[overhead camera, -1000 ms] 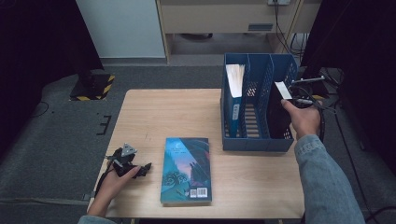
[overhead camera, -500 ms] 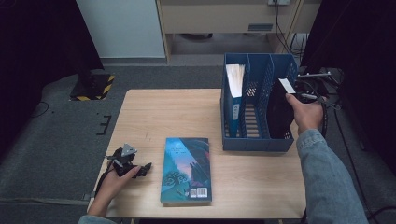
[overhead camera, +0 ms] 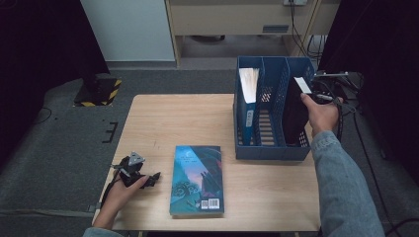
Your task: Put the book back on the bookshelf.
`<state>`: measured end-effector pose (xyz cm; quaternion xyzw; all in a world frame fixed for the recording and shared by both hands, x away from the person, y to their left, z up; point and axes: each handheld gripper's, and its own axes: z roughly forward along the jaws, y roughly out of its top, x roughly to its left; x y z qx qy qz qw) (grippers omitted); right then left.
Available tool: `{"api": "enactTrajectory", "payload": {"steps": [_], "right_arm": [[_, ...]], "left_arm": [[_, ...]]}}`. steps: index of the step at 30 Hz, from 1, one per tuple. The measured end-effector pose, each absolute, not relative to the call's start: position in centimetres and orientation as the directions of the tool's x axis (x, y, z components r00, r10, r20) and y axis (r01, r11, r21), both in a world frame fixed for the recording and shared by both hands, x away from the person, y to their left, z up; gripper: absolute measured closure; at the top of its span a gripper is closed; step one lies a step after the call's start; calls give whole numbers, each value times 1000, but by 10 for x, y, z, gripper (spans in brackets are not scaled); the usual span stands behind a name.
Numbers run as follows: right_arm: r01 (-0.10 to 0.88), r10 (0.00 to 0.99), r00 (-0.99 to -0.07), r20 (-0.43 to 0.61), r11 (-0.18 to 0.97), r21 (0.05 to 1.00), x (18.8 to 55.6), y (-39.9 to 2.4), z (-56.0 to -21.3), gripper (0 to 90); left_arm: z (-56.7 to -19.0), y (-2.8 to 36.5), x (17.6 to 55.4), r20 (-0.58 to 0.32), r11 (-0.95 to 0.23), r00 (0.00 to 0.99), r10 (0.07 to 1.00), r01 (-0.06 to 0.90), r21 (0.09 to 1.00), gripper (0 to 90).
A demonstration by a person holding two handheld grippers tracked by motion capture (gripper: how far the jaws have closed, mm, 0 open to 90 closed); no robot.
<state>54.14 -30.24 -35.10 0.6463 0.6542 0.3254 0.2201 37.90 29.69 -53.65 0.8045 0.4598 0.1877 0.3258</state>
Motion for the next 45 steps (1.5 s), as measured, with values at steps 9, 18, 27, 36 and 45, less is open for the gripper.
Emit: {"api": "enactTrajectory", "payload": {"steps": [9,18,27,36,45], "right_arm": [[700,991,-75,108,-25,713,554,-296,-357,530],[693,993,-70,91,-17,721,556,-296,-359,530],[688,993,-76,87,-11,725,553,-292,-360,528],[694,995,-71,67,1,720,551,-286,-362,521],[696,996,-73,50,15,718,549,-280,-364,508]], "left_arm": [[-537,297,379,3,-365,507,862,618,697,0],[-536,297,379,2,-365,506,862,619,696,0],[-537,297,379,2,-363,505,863,619,697,0],[-537,297,379,2,-363,505,863,618,697,0],[-537,297,379,2,-363,505,863,618,697,0]]}}
